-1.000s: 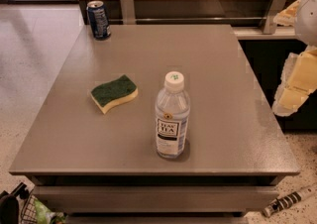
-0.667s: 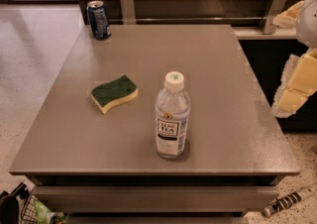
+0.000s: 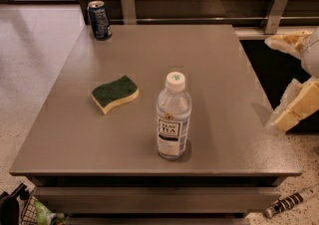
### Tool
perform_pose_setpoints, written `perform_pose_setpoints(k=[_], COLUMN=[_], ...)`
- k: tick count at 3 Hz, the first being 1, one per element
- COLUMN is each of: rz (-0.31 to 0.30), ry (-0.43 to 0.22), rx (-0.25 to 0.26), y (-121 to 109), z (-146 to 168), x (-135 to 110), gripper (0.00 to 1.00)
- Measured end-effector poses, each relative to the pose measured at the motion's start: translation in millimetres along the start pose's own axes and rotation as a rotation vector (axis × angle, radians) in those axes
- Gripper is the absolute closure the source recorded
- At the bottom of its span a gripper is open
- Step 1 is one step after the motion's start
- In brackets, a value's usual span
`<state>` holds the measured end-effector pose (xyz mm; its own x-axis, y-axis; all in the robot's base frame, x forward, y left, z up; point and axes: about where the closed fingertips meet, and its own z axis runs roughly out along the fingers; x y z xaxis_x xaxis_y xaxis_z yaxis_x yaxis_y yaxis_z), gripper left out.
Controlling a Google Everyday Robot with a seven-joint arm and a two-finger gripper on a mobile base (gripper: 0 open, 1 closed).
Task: Move blue plastic bottle near pepsi can
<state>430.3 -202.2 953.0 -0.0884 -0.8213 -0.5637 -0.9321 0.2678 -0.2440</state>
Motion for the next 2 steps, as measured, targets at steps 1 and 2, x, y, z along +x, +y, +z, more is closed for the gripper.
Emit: perform_pose_setpoints(k=[1,2], rz=[0.005,0.036], ry=[-0.185,-0.393], rx=[-0.028,-0.1], y=[11,35], z=[12,36], x=[-15,-45], gripper=[0.0,0.0])
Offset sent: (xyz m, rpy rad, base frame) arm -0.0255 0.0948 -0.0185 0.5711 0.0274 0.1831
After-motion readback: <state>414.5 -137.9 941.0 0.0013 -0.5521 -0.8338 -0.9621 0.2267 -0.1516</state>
